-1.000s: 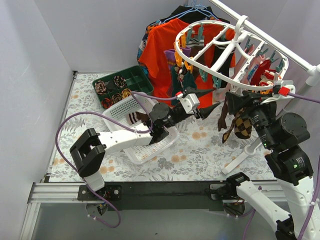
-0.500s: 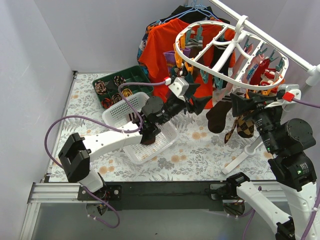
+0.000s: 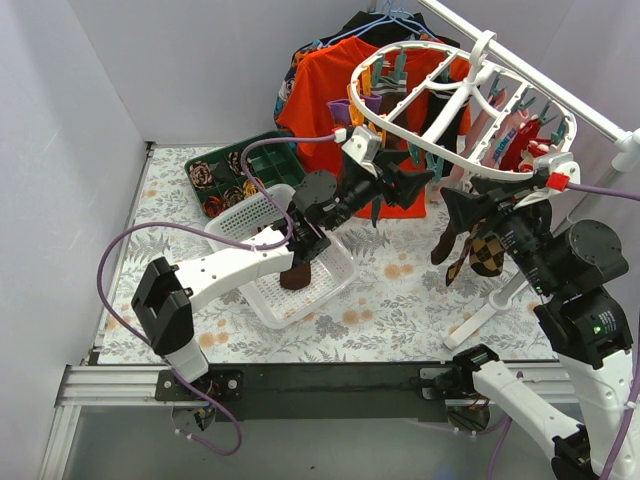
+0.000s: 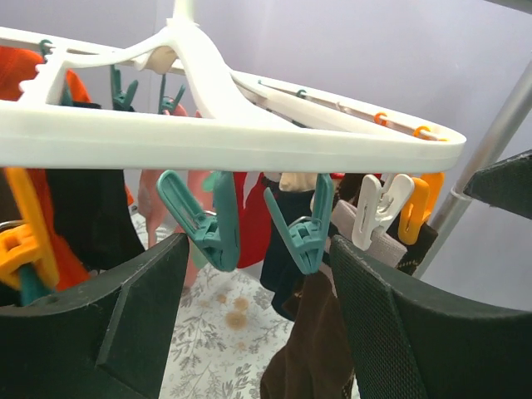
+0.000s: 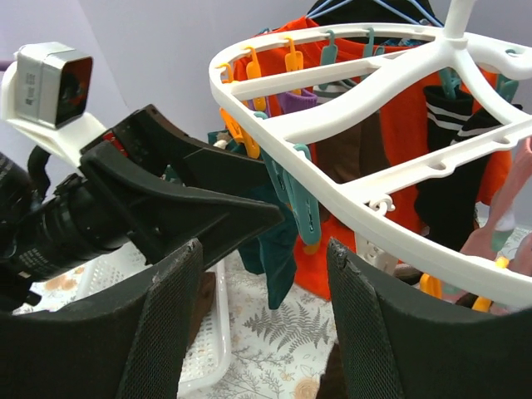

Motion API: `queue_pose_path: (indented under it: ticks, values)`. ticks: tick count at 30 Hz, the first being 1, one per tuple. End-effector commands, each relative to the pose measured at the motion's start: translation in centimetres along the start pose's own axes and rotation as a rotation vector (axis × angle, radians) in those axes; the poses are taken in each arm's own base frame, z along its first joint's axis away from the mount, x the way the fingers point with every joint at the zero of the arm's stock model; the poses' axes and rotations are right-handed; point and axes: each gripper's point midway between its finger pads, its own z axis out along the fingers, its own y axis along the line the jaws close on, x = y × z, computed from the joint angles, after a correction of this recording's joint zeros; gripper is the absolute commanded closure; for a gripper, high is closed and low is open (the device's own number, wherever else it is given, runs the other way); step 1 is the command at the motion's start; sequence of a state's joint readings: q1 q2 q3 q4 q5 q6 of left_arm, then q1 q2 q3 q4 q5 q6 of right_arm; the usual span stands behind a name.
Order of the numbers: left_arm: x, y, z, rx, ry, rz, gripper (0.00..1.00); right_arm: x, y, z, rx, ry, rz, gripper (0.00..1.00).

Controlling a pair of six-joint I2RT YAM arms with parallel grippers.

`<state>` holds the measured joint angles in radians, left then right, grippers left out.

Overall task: Clip the socks to the hanger
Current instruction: Open the clamp at the hanger.

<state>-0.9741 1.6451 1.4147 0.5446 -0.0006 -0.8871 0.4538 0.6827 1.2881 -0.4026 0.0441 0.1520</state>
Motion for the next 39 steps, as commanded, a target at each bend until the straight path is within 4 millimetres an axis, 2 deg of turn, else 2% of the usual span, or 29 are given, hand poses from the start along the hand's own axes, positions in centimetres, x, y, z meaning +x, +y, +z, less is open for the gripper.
queue_pose_path:
  ticks: [1, 5, 11, 12, 16, 23, 33, 39]
  values:
    - [-0.8, -0.9, 0.9, 0.051, -0.004, -0.005, 0.33, -1.9, 1.5, -0.1, -0.074, -0.032, -0.015, 0.34]
    - [-0.7, -1.0, 1.6, 0.058, -0.007, 0.003, 0.34, -2.6, 1.8, 0.3, -0.081, -0.035, -0.003, 0.36]
    - [-0.8, -1.4, 1.7, 0.091, -0.028, 0.032, 0.39, -1.6, 1.4, 1.3, -0.053, 0.025, 0.028, 0.41]
    - [-0.6, -1.5, 1.6, 0.107, -0.03, 0.038, 0.41, -1.7, 0.8, 1.4, -0.019, 0.019, 0.03, 0.41]
    - [-1.0, -1.7, 1.0, 0.124, -0.055, 0.064, 0.55, -1.4, 0.4, 1.8, 0.006, 0.03, 0.043, 0.47]
    - [-1.5, -2.2, 0.7, 0.144, -0.072, 0.083, 0.57, -0.5, 0.3, 2.9, 0.015, 0.064, 0.066, 0.55]
    - [-0.8, -3.3, 0.4, 0.147, -0.072, 0.126, 0.57, 0.0, -2.8, 3.1, 0.198, 0.052, 0.09, 0.55]
    - [-0.1, -4.1, 0.3, 0.151, -0.062, 0.157, 0.57, 0.5, -3.9, 3.3, 0.254, 0.031, 0.102, 0.6]
